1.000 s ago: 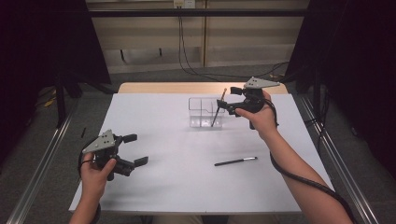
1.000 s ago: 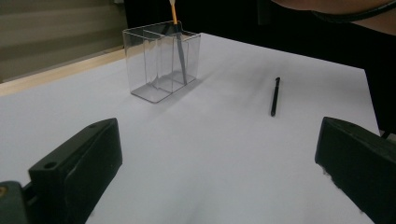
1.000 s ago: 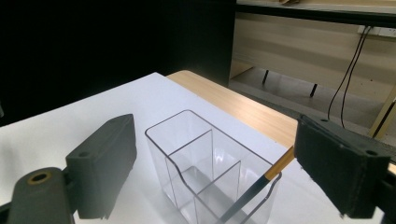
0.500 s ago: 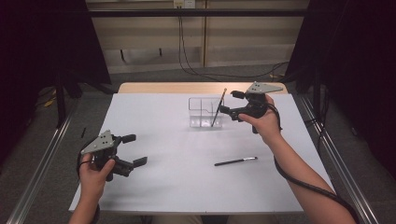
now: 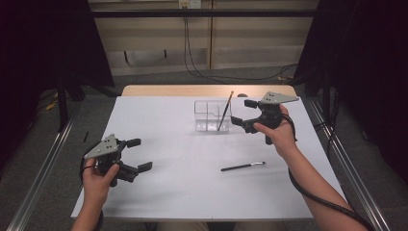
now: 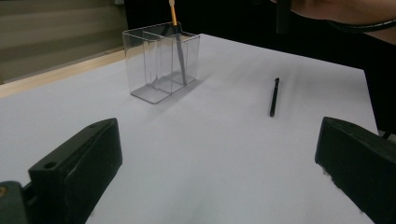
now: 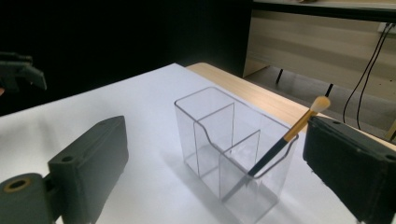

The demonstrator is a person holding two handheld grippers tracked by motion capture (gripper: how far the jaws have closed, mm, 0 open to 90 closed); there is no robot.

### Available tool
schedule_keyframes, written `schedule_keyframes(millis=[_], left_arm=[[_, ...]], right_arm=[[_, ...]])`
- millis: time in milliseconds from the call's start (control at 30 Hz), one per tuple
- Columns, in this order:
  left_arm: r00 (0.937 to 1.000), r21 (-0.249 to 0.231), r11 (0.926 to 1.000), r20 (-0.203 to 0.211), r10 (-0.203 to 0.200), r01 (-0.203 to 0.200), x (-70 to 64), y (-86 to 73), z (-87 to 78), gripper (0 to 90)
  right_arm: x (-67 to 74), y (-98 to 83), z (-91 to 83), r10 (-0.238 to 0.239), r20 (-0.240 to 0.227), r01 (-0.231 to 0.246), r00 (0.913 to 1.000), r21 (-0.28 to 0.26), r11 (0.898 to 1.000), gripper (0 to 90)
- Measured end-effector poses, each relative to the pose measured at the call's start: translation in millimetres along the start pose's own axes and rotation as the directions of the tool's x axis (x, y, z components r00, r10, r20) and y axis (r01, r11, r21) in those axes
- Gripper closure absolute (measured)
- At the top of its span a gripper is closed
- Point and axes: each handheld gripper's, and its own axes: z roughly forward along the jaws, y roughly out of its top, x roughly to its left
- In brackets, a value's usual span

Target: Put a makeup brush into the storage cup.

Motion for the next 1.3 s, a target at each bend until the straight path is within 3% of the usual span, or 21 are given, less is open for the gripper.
schedule_keyframes(millis=[600, 1300], left_arm=[[1.0, -0.004, 1.0, 0.001, -0.002, 0.002, -1.4, 0.9, 0.9, 0.7], [1.0, 0.001, 1.0, 0.001, 0.0, 0.0, -1.3, 0.2, 2.5, 0.7]], right_arm=[[7.4, -14.9, -28.8, -0.017, -0.013, 0.017, 0.9998, 0.003, 1.0, 4.1], [10.3, -34.0, -58.6, 0.001, 0.001, -0.001, 1.0, -0.002, 1.0, 4.1]])
